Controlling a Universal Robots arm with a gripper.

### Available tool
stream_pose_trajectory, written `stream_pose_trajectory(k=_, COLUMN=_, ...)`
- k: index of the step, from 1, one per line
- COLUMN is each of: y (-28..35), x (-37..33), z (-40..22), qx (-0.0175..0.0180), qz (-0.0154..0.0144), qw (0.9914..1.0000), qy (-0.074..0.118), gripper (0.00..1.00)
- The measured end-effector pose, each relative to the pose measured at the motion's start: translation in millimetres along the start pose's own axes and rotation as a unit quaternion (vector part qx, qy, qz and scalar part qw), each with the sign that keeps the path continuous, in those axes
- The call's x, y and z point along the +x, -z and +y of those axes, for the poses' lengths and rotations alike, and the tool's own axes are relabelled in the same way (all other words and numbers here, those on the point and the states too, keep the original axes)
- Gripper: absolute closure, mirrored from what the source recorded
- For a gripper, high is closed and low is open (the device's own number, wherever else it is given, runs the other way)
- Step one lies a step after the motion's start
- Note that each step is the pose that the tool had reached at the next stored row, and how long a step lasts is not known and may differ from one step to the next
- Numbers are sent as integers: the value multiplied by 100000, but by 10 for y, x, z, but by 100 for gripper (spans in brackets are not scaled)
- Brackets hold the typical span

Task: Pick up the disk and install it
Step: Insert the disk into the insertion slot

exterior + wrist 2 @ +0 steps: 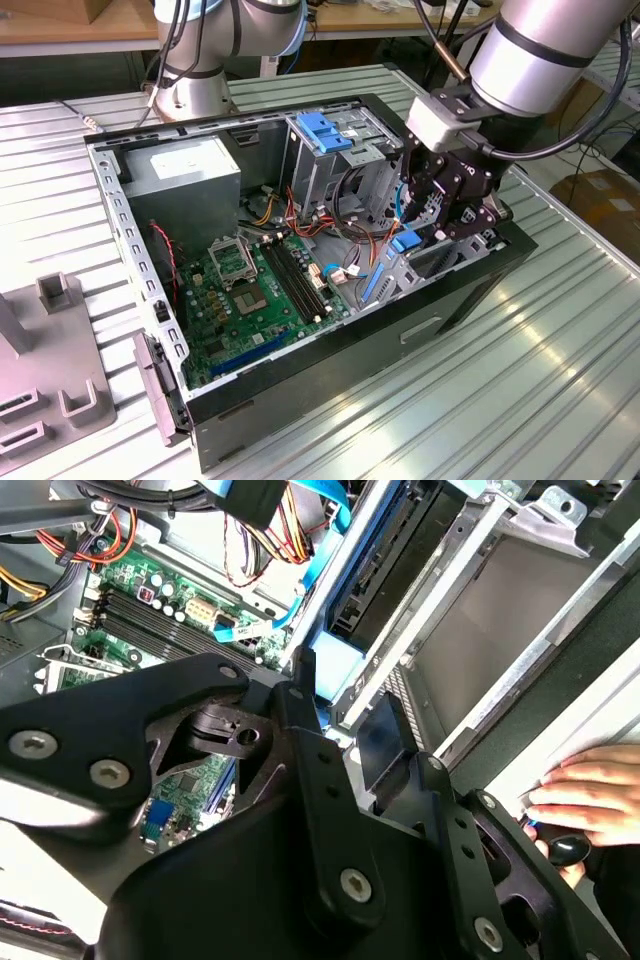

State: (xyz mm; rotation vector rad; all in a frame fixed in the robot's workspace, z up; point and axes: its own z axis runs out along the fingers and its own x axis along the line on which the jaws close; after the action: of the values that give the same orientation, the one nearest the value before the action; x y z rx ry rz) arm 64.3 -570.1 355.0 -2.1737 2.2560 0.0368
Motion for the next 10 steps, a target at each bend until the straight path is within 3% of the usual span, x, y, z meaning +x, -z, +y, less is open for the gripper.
stream_pose_trajectory(k=4, y=0, x=0, z=0, qx=-1, qz=-1, qw=100000, qy=1, gripper=56)
stream_pose_trajectory(k=5, y=0, x=0, z=0, qx=-1, qz=2, qw=100000, qy=-1, gripper=63)
stream_pose_trajectory(k=6, y=0, x=0, z=0, qx=-1, qz=3, qw=100000, qy=-3, gripper=63)
stream_pose_trajectory(k=7, y=0, x=0, z=0, qx=-1, qz=3, qw=100000, qy=-2, gripper=76)
stream_pose_trajectory(k=9, y=-1, x=0, z=0, qx=-2, qz=4, qw=100000, qy=0, gripper=88)
stream_pose_trajectory(k=10, y=-1, x=0, z=0, qx=-2, qz=0, qw=100000, qy=-2, gripper=89)
